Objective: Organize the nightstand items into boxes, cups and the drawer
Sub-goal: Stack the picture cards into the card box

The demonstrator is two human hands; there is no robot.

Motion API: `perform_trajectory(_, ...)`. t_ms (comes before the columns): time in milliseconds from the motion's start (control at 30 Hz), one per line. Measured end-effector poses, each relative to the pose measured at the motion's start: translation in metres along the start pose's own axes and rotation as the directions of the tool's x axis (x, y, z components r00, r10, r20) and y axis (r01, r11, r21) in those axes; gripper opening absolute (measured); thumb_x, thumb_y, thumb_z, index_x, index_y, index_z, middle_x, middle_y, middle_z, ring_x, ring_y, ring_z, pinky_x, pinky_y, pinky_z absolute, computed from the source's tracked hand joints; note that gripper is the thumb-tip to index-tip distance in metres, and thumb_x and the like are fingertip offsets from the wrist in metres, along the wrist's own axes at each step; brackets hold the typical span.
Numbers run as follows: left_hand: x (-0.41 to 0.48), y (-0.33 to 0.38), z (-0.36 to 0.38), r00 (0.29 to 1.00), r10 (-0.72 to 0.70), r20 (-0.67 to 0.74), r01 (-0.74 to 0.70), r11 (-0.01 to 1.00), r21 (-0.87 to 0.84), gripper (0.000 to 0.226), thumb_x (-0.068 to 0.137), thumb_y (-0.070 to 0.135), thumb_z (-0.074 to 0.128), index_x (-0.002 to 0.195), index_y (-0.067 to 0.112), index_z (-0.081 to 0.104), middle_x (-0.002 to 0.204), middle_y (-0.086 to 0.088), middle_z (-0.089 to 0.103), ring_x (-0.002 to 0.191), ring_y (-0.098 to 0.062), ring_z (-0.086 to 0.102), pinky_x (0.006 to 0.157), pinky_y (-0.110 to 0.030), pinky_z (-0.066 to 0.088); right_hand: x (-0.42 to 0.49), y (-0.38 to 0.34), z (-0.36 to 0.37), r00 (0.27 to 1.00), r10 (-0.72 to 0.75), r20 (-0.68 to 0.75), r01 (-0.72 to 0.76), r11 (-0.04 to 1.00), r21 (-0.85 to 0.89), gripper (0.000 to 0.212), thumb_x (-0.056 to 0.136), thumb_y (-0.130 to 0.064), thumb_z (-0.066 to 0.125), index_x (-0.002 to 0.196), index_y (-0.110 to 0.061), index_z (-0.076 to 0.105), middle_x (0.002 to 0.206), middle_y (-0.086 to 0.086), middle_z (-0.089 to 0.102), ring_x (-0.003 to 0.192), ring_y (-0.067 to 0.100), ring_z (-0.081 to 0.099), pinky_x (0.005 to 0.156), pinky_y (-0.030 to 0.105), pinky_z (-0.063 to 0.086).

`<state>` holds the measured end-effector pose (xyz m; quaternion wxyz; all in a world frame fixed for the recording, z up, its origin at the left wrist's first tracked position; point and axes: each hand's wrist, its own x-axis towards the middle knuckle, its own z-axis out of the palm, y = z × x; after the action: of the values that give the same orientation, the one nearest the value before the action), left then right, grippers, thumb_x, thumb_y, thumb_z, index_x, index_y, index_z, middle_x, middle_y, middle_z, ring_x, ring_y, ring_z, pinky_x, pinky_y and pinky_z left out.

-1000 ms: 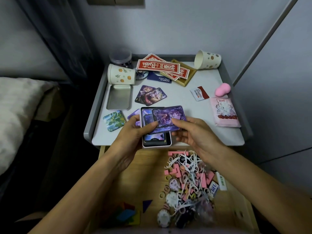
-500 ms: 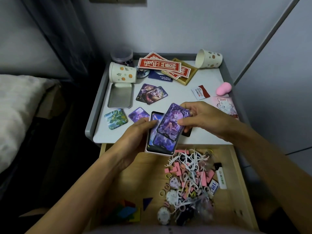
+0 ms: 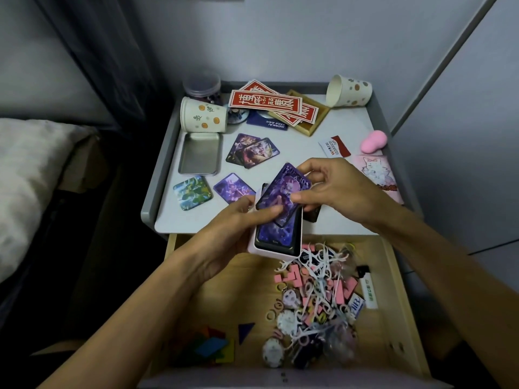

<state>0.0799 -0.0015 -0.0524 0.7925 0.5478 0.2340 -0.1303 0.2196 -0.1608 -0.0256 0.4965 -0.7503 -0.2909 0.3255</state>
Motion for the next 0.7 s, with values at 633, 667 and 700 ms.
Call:
perform_trajectory(633, 0.004, -0.004, -0.004, 0.998, 0.033, 0.049, -0.025, 0.986, -0.164, 0.042, 0.093, -0.005, 0.047, 0.132, 0.008, 0.054, 0.114, -0.015, 0.072, 0.091, -0.023, 0.072, 0.071, -0.034, 0.061, -0.001, 0.004, 0.008, 0.996, -0.038, -0.076, 0.028, 0.992, -0.12, 0.009, 0.092, -0.014, 0.067, 0.101, -0.016, 0.068, 0.064, -0.005, 0.062, 0.053, 0.007, 0.051, 0.048, 0.016, 0.039)
perform_trajectory(667, 0.003, -0.003, -0.004, 0.998, 0.036, 0.056, -0.025, 0.984, -0.178, 0.043, 0.092, -0.006, 0.046, 0.133, 0.007, 0.055, 0.117, -0.016, 0.071, 0.091, -0.023, 0.072, 0.073, -0.035, 0.062, 0.0, 0.005, 0.01, 0.996, -0.033, -0.084, 0.022, 0.992, -0.122, 0.009, 0.091, -0.014, 0.068, 0.099, -0.017, 0.068, 0.064, -0.006, 0.062, 0.053, 0.006, 0.052, 0.048, 0.016, 0.039)
perform_trajectory(700, 0.003, -0.003, -0.004, 0.997, 0.04, 0.067, -0.026, 0.982, -0.188, 0.046, 0.09, -0.005, 0.047, 0.133, 0.006, 0.055, 0.12, -0.017, 0.069, 0.093, -0.025, 0.071, 0.077, -0.036, 0.062, 0.001, 0.006, 0.011, 0.996, -0.028, -0.09, 0.017, 0.992, -0.122, 0.009, 0.09, -0.014, 0.07, 0.098, -0.018, 0.068, 0.065, -0.006, 0.062, 0.053, 0.006, 0.053, 0.048, 0.016, 0.039)
